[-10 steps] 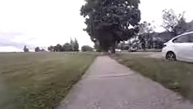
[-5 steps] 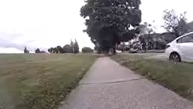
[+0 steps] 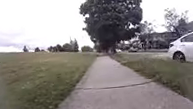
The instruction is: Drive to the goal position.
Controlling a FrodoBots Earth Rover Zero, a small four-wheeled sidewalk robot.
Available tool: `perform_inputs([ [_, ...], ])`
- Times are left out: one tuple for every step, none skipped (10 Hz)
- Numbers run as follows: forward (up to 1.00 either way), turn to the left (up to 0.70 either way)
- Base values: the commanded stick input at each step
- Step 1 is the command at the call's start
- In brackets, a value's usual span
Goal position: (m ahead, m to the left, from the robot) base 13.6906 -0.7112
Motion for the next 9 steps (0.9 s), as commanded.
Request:
perform_inputs([
  [0.7,0.0],
  [0.7,0.0],
  [0.7,0.0],
  [0.7,0.0],
  [0.7,0.0],
  [0.7,0.0],
  [0.7,-0.09],
  [0.7,-0.1],
  [0.7,-0.04],
])
